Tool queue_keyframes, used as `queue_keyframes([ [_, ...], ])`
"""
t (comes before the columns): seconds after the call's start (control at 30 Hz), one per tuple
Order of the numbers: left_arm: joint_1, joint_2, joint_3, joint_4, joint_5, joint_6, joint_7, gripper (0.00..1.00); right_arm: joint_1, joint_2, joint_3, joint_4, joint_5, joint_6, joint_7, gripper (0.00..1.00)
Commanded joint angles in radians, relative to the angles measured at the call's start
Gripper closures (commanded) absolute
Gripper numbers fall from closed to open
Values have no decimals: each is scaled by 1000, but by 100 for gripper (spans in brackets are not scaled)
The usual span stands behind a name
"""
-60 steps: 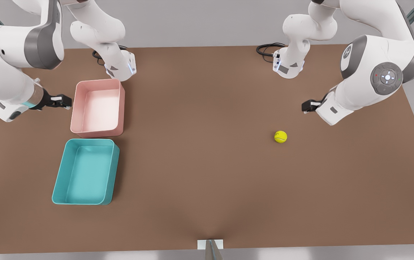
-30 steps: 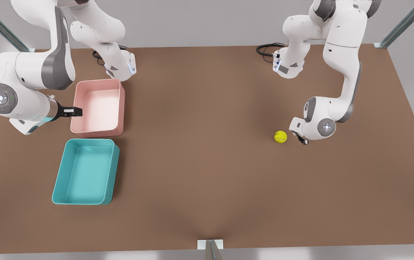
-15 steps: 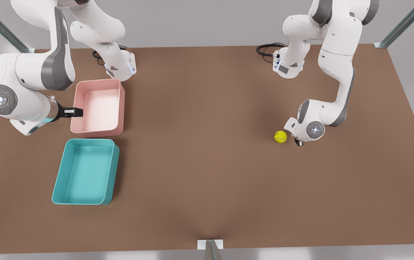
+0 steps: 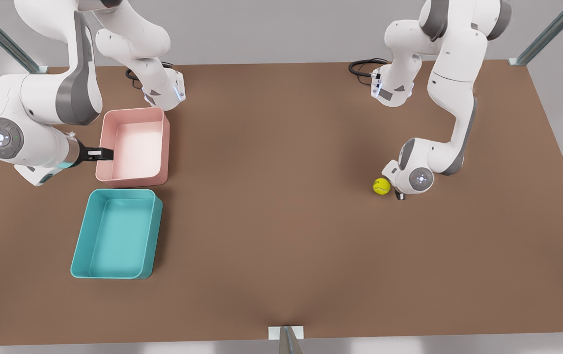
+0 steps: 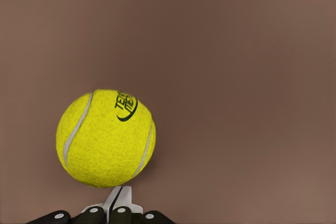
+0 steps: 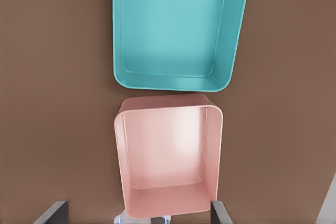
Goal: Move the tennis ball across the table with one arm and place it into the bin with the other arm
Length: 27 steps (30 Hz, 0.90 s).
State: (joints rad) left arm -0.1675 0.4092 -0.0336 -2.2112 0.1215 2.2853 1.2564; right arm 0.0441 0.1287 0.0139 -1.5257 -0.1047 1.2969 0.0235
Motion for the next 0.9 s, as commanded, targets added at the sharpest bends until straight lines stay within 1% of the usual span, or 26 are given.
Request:
queue_keyframes([
  [0.0,-66,20,0,13,-19,49,-153,79,0,0,0,-1,0,-4,1,0],
  [0.03,-148,60,0,33,-72,86,-261,79,0,0,0,-1,0,-4,1,0],
  [0.07,-202,68,-3,50,-134,111,-468,79,0,2,0,-1,0,-4,1,0],
  [0.1,-210,45,-68,76,-235,108,-751,79,0,2,0,-2,0,-4,1,0],
  [0.13,-201,45,-81,103,-290,91,-839,79,0,2,0,-5,0,-4,1,0],
  [0.17,-152,31,-81,119,-430,45,-835,79,0,0,0,-7,2,-5,1,0],
  [0.23,-124,31,-81,157,-430,-12,-835,79,0,0,0,-7,8,-5,3,0],
  [0.3,-80,29,-78,231,-422,-133,-835,79,-1,0,0,-5,8,-7,1,0],
  [0.33,-80,3,-33,269,-384,-226,-857,79,-1,0,0,-5,8,-7,1,0],
  [0.37,-81,-35,17,390,-266,-436,-1026,79,-1,2,-2,-5,22,-7,3,0],
  [0.4,-81,-36,20,598,-180,-669,-1291,79,2,11,0,-2,23,-5,18,0],
  [0.43,-80,-35,20,798,-125,-904,-1407,79,19,28,8,5,40,10,27,0],
  [0.47,-92,-20,24,996,-53,-1110,-1451,79,37,90,8,45,74,51,26,0],
  [0.5,-107,20,27,1165,-37,-1243,-1451,78,118,155,9,136,86,67,55,0],
  [0.53,-107,7,14,1176,-42,-1264,-1451,62,166,236,9,225,109,84,148,0],
  [0.57,-98,-55,-6,1167,-46,-1267,-1456,0,191,270,9,236,137,143,191,0],
  [0.6,-84,-105,-5,1131,-77,-1245,-1535,0,247,305,9,236,148,211,274,0],
  [0.63,-83,-216,-3,961,-114,-1088,-1746,0,310,339,9,222,155,289,403,0],
  [0.67,-81,-233,-2,932,-114,-1084,-1706,0,355,385,9,223,158,351,467,0],
  [0.7,-73,-204,-2,956,-105,-1150,-1677,0,384,420,11,219,160,416,524,0],
  [0.77,34,-207,-3,956,-175,-1182,-1603,0,430,443,9,98,178,617,615,0],
  [0.83,26,-190,-9,949,-183,-1218,-1595,0,473,440,9,6,180,742,681,0],
  [0.87,22,-185,-12,946,-181,-1216,-1595,0,502,437,9,-19,180,751,717,0],
])
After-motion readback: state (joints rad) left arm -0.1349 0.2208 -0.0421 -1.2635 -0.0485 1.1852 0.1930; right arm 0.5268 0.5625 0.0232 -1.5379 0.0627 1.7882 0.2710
